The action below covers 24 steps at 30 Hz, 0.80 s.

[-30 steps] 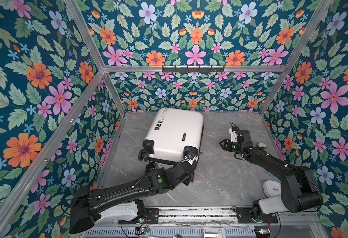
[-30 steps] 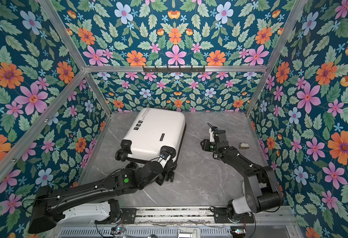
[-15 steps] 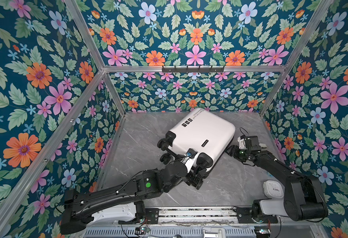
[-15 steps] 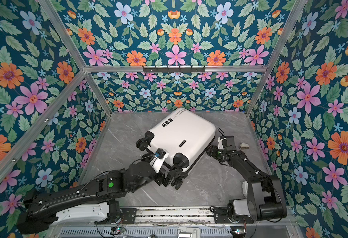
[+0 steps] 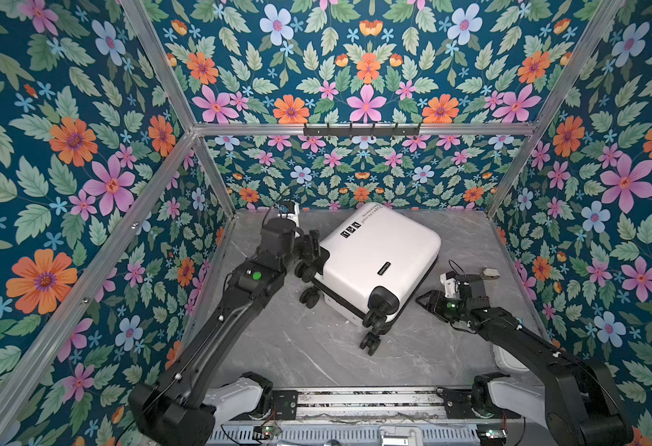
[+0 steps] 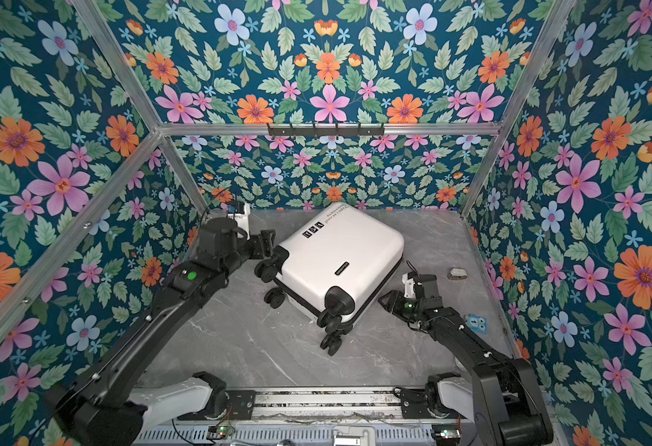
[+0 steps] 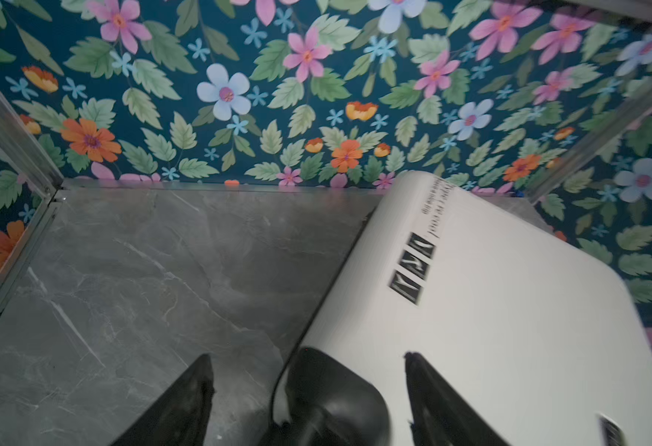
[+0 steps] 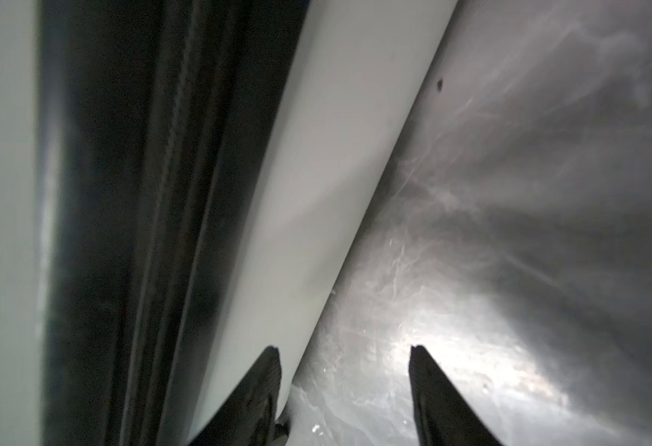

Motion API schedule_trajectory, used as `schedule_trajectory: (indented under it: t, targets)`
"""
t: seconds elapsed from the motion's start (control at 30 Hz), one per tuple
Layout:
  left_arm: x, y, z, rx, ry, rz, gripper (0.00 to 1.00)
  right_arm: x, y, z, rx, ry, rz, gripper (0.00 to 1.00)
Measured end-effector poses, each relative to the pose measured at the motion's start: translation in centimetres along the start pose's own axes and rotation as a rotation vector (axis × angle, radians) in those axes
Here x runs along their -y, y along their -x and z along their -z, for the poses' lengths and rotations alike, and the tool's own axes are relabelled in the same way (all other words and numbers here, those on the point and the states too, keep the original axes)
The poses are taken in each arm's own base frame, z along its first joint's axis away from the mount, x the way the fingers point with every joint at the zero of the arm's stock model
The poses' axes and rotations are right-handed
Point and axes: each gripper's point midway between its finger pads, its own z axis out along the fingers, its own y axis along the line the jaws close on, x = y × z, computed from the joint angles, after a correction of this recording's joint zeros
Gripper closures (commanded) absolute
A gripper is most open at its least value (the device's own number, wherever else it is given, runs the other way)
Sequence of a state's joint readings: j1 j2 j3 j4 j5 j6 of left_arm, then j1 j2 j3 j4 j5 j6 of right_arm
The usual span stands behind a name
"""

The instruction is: Pack the luggage

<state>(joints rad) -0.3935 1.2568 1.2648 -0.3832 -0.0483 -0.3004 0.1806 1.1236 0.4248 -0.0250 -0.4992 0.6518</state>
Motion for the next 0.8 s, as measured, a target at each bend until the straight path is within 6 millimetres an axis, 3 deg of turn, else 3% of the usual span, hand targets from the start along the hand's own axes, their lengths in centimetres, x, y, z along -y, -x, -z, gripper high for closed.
schedule_trajectory:
  t: [0.1,0.2,0.37,0.47,0.57,0.8]
  targets:
    - [-1.4,0.6,-4.2,-0.07,0.004,0.045,0.24,-0.2,-1.7,0.2,0.004,0.017,0.013,0.52]
    - [-0.8,0.8,-8.3,-0.136,-0.042,0.042,0.25,-0.7,-3.3,0.6,0.022,0.047,0.039,0.55]
    - [-0.5,-0.9,-13.5,-0.248,-0.086,0.049,0.27,-3.5,-5.1,1.6,0.089,0.153,0.135,0.61]
    - [-0.2,-1.9,-14.0,-0.284,-0.109,0.06,0.27,-5.7,-5.6,2.5,0.14,0.226,0.208,0.57]
    - [0.4,-1.6,-14.0,-0.277,-0.134,0.071,0.27,-7.3,-5.1,3.3,0.193,0.274,0.237,0.55]
    - [0.4,-1.2,-12.9,-0.268,-0.136,0.081,0.26,-10.0,-4.6,2.4,0.173,0.295,0.272,0.55]
